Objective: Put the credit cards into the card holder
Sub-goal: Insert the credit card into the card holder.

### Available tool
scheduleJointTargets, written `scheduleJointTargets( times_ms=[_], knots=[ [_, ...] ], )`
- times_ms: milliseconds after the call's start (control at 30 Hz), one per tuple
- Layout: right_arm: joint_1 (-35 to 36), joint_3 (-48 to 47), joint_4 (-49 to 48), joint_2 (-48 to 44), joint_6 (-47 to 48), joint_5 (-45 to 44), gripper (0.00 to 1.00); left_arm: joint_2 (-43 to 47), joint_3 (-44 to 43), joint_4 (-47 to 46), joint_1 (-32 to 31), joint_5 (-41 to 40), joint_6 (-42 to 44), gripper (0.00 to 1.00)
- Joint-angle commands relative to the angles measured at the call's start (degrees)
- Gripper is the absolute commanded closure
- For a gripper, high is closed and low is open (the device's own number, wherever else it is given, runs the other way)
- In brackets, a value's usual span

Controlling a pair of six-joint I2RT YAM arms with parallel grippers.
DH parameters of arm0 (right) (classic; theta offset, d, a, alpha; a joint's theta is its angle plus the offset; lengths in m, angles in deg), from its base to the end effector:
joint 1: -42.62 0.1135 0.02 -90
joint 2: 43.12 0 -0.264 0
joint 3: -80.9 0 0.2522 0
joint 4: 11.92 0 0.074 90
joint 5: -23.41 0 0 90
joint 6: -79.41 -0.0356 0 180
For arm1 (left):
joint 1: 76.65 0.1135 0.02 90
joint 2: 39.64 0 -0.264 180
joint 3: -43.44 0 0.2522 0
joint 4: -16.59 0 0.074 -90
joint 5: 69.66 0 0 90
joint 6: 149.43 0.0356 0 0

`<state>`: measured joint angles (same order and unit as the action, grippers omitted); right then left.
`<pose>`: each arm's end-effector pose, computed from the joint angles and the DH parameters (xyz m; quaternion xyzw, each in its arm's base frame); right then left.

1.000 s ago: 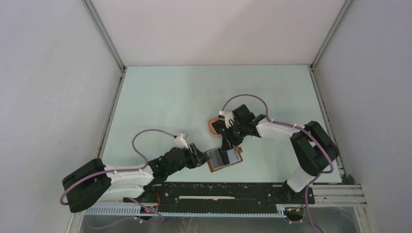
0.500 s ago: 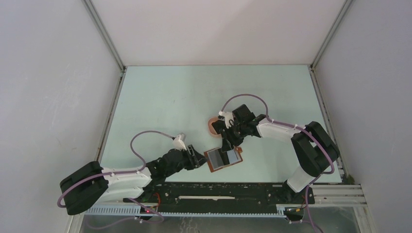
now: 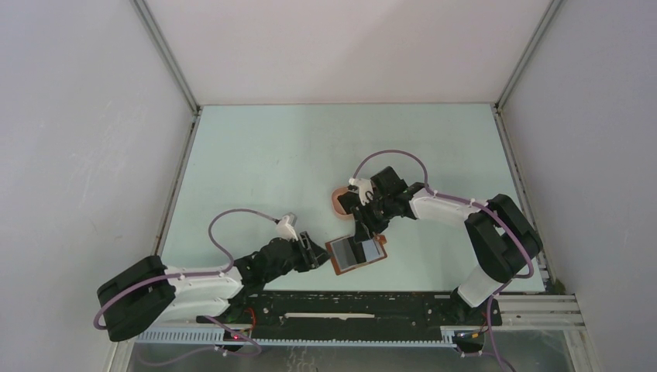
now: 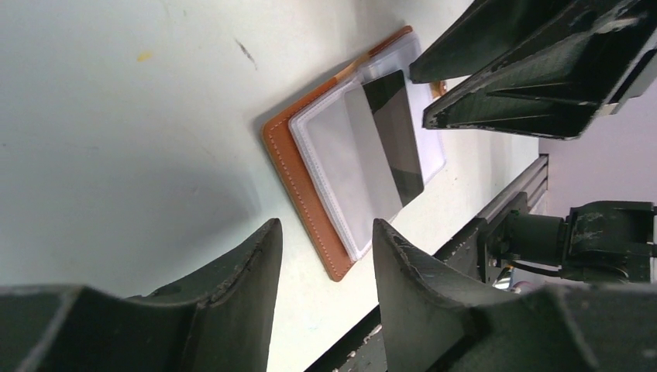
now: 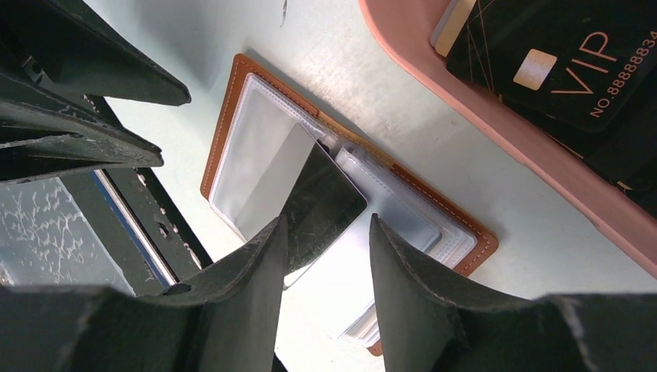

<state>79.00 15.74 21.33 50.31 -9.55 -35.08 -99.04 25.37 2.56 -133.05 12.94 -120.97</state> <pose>0.2367 0.1975 0.1659 -0.3625 0.8621 0.3226 0.1457 0.0991 -0.1408 0.1241 -0.0718 0.8499 -0.4165 0.3149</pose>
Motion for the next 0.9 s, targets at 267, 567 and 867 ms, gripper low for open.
scheduleJointTargets(
  times_ms=[267, 567, 867],
  knots=[
    [0.8, -1.3, 1.8, 0.5, -0.8, 0.5, 0.52, -7.1, -1.7, -4.6, -1.0, 1.2, -1.5, 0.50],
    [1.6, -1.3, 0.4, 2.5, -3.8, 3.4, 0.54, -14.1, -3.3, -9.7, -1.2, 4.1, -1.9, 0.53],
    [2.1, -2.6, 0.2, 4.8, -5.4, 6.4, 0.54, -18.1, -3.7, -13.9, -1.3, 5.0, -2.6, 0.54]
  ],
)
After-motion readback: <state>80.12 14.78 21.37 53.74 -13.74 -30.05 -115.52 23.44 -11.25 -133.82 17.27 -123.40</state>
